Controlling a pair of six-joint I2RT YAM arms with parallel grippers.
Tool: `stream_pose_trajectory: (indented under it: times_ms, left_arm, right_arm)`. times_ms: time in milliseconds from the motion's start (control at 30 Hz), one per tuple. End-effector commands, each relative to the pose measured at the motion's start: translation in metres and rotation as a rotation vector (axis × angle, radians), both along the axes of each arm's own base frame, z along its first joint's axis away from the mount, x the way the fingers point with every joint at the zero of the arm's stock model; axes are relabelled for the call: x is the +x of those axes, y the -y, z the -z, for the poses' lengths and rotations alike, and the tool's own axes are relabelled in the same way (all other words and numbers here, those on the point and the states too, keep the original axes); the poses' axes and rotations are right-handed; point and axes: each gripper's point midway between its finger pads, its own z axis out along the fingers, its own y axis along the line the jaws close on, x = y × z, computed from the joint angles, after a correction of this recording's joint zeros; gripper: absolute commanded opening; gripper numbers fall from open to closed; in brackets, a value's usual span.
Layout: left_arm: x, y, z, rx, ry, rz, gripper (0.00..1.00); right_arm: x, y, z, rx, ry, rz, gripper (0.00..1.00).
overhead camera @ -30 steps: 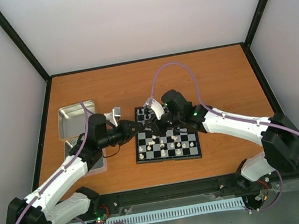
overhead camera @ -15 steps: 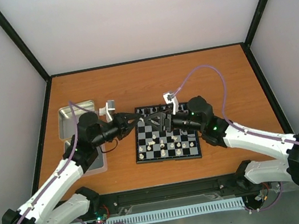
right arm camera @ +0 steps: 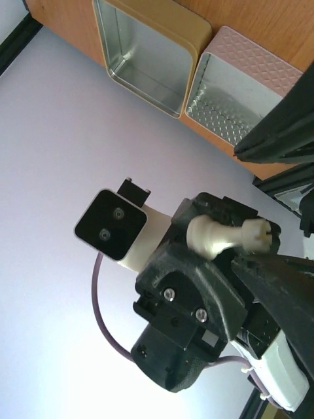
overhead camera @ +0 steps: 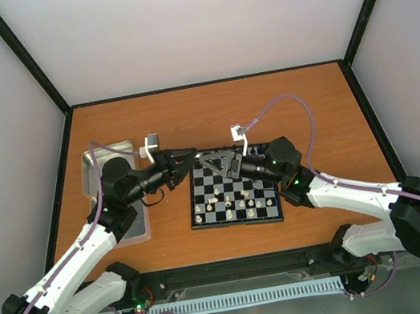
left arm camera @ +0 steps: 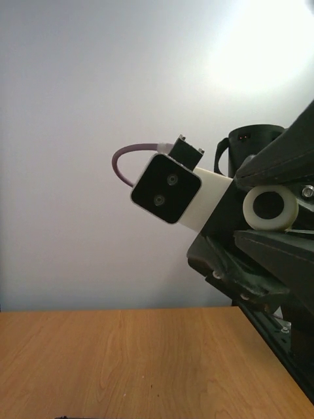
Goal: Set up the chess pieces on the board
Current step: Place the chess piece on the chessboard.
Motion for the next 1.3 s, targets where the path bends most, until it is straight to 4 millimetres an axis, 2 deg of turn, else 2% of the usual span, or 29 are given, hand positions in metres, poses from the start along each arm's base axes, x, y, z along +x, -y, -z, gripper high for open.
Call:
stream_pose_trajectory:
  times_ms: [0, 133, 267, 433, 500, 533, 567, 600, 667, 700, 733, 800, 900, 1100, 1267]
  left_arm:
    - [-0.005, 0.001, -0.028, -0.078, 0.031, 0.023, 0.12]
    - [-0.005, 0.001, -0.024, -0.075, 0.023, 0.023, 0.12]
    - [-0.004, 0.001, -0.017, -0.067, 0.01, 0.024, 0.13]
    - [-0.003, 0.001, -0.013, -0.054, 0.013, 0.017, 0.14]
    - [-0.002, 0.0, -0.008, -0.027, 0.012, 0.007, 0.19]
    - [0.0, -0.001, -0.003, 0.01, 0.013, -0.011, 0.26]
    - [0.004, -0.004, 0.003, 0.061, 0.018, -0.036, 0.38]
    - [0.009, -0.01, 0.002, 0.116, 0.045, -0.079, 0.47]
    - [0.016, -0.025, 0.017, 0.244, 0.064, -0.167, 0.62]
    - [0.02, -0.034, 0.025, 0.305, 0.081, -0.216, 0.66]
    - [0.023, -0.043, 0.034, 0.364, 0.088, -0.259, 0.69]
    - [0.026, -0.064, 0.053, 0.499, 0.12, -0.334, 0.74]
    - [0.031, -0.087, 0.064, 0.677, 0.225, -0.403, 0.78]
    - [0.041, -0.13, 0.056, 1.022, 0.389, -0.507, 0.85]
    - [0.044, -0.139, 0.047, 1.137, 0.49, -0.509, 0.87]
  right_arm:
    - [0.0, -0.002, -0.022, 0.077, 0.02, -0.01, 0.32]
    - [0.0, -0.001, -0.023, 0.09, 0.012, -0.002, 0.22]
    - [0.0, 0.001, -0.025, 0.092, 0.021, 0.007, 0.18]
    - [0.001, 0.003, -0.027, 0.095, 0.018, 0.019, 0.06]
    - [0.002, 0.004, -0.026, 0.088, 0.014, 0.027, 0.03]
    - [0.003, 0.004, -0.024, 0.076, 0.008, 0.034, 0.03]
    - [0.005, 0.004, -0.02, 0.054, 0.001, 0.047, 0.03]
    - [0.008, 0.005, -0.014, 0.019, -0.016, 0.062, 0.03]
    - [0.012, 0.008, 0.004, -0.077, -0.057, 0.1, 0.03]
    - [0.015, 0.011, 0.013, -0.136, -0.076, 0.121, 0.03]
    - [0.016, 0.016, 0.036, -0.249, -0.127, 0.141, 0.03]
    - [0.019, 0.032, 0.06, -0.418, -0.17, 0.192, 0.03]
    - [0.013, 0.063, 0.093, -0.688, -0.224, 0.232, 0.03]
    - [-0.007, 0.115, 0.134, -1.129, -0.324, 0.203, 0.03]
    - [-0.029, 0.153, 0.154, -1.326, -0.446, 0.219, 0.03]
